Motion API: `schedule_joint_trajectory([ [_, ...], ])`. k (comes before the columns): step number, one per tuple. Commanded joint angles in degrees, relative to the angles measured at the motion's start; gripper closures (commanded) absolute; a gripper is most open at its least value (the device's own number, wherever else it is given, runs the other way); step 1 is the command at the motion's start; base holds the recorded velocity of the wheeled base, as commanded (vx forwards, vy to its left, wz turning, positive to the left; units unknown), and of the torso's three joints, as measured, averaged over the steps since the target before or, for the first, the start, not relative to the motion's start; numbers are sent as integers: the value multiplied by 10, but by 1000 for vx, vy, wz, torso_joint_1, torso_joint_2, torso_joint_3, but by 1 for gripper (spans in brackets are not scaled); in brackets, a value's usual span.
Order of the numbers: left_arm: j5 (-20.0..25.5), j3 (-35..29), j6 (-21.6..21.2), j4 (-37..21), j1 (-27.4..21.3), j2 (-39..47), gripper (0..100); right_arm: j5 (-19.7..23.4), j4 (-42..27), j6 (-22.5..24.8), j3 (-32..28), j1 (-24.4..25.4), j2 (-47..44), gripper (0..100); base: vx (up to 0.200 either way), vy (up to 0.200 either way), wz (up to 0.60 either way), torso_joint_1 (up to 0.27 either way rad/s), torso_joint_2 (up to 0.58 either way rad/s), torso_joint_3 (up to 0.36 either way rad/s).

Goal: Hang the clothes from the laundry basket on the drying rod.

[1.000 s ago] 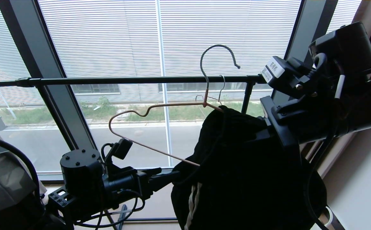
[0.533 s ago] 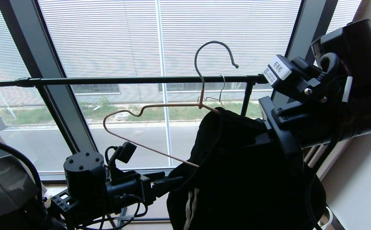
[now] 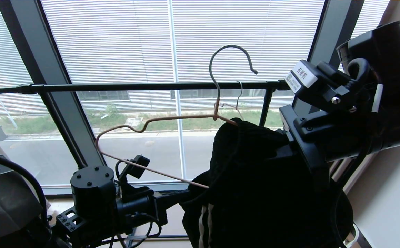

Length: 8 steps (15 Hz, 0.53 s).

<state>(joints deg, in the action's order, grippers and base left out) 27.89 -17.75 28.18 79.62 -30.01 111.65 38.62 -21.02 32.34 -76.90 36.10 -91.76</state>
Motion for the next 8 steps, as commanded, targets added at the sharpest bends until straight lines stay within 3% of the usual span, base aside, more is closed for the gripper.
schedule_joint_trajectory([
  [1, -3, 2, -1, 0, 6, -3, 100, 0, 18, 0, 25, -9, 11, 100, 0, 0, 0, 0, 0, 0],
  [3, -23, 12, -1, 6, 25, -6, 100, 0, 28, 0, 56, -38, 28, 100, 0, 0, 0, 0, 0, 0],
  [8, -24, 21, -1, 14, 91, -28, 100, -3, 29, 1, 105, -71, 61, 100, 0, 0, 0, 0, 0, 0],
])
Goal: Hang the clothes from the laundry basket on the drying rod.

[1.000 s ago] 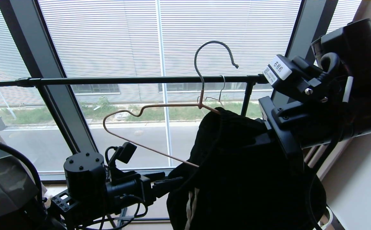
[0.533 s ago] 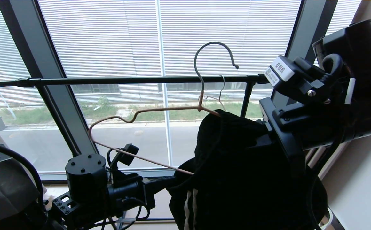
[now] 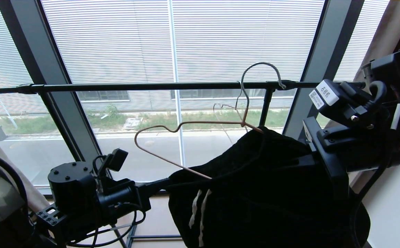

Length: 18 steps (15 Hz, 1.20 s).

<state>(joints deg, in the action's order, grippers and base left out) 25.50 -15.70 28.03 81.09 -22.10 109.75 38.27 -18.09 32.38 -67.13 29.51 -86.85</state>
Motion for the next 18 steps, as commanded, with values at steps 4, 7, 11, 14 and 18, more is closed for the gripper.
schedule_joint_trajectory([
  [4, 0, -17, 0, -1, 54, -11, 100, -32, -5, 2, 31, -5, 18, 100, 0, 0, 0, 0, 0, 0],
  [7, 0, -33, 0, -1, 67, -11, 100, -44, -6, 5, 47, -1, 10, 100, 0, 0, 0, 0, 0, 0],
  [11, 1, -43, 0, -1, 77, -21, 100, -67, -7, 7, 62, 1, 4, 100, 0, 0, 0, 0, 0, 0],
  [14, 1, -50, 0, -1, 81, -24, 100, -84, -8, 7, 87, 1, -3, 100, 0, 0, 0, 0, 0, 0],
  [18, 1, -55, 1, -1, 81, -26, 100, -97, -8, 7, 107, 8, -7, 100, 0, 0, 0, 0, 0, 0],
])
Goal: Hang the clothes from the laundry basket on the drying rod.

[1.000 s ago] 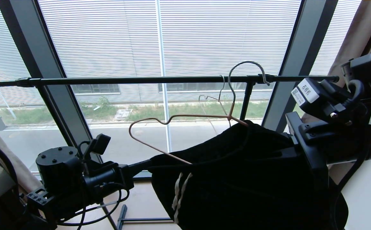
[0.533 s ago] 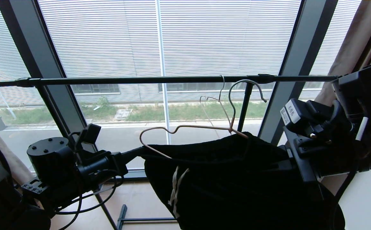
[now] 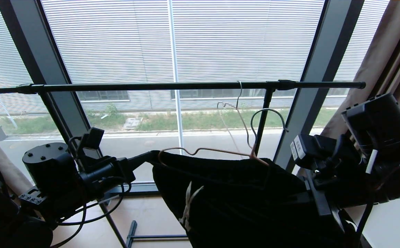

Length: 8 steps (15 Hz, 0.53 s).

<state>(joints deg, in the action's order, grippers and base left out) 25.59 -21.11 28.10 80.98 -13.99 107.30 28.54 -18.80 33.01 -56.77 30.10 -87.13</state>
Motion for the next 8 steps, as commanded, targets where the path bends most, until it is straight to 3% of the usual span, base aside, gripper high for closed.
schedule_joint_trajectory([
  [1, 0, -2, 0, 1, 0, -4, 100, -4, -1, 0, 5, 3, -9, 100, 0, 0, 0, 0, 0, 0],
  [6, 0, -15, -1, -4, -2, -17, 100, -99, 4, -1, 1, 17, -42, 100, 0, 0, 0, 0, 0, 0],
  [8, 1, -35, -2, -20, -2, -17, 100, -106, 7, -1, 4, 17, -48, 100, 0, 0, 0, 0, 0, 0],
])
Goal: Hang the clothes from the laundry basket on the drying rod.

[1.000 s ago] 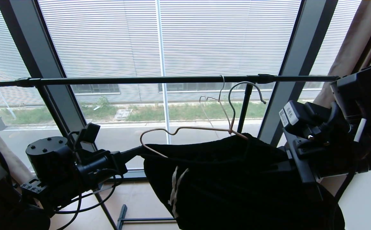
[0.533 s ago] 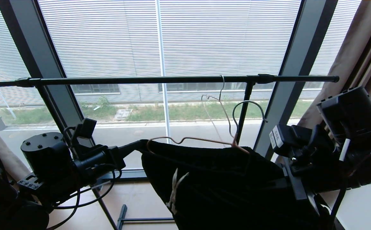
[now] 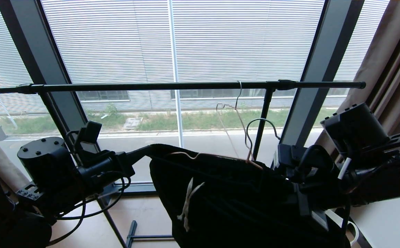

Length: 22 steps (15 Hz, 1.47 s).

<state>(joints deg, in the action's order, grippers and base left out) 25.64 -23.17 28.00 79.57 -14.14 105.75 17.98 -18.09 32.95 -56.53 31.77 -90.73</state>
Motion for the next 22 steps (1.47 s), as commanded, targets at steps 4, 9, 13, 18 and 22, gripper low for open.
schedule_joint_trajectory([
  [4, 0, -74, -1, -97, -5, -19, 100, -32, 0, 0, 5, 2, -10, 100, 0, 0, 0, 0, 0, 0],
  [9, -1, -172, -47, -257, -35, -51, 100, -90, 2, -4, 13, 20, -20, 100, 0, 0, 0, 0, 0, 0],
  [13, -12, -253, -83, -424, -102, -84, 100, -90, 95, -54, 54, 17, -22, 100, 0, 0, 0, 0, 0, 0],
  [18, -77, -283, -119, -477, -164, -86, 100, -105, 133, -55, 83, 18, -15, 100, 0, 0, 0, 0, 0, 0],
  [22, -96, -344, -119, -525, -172, -86, 100, -161, 159, -55, 99, 19, -29, 100, 0, 0, 0, 0, 0, 0],
])
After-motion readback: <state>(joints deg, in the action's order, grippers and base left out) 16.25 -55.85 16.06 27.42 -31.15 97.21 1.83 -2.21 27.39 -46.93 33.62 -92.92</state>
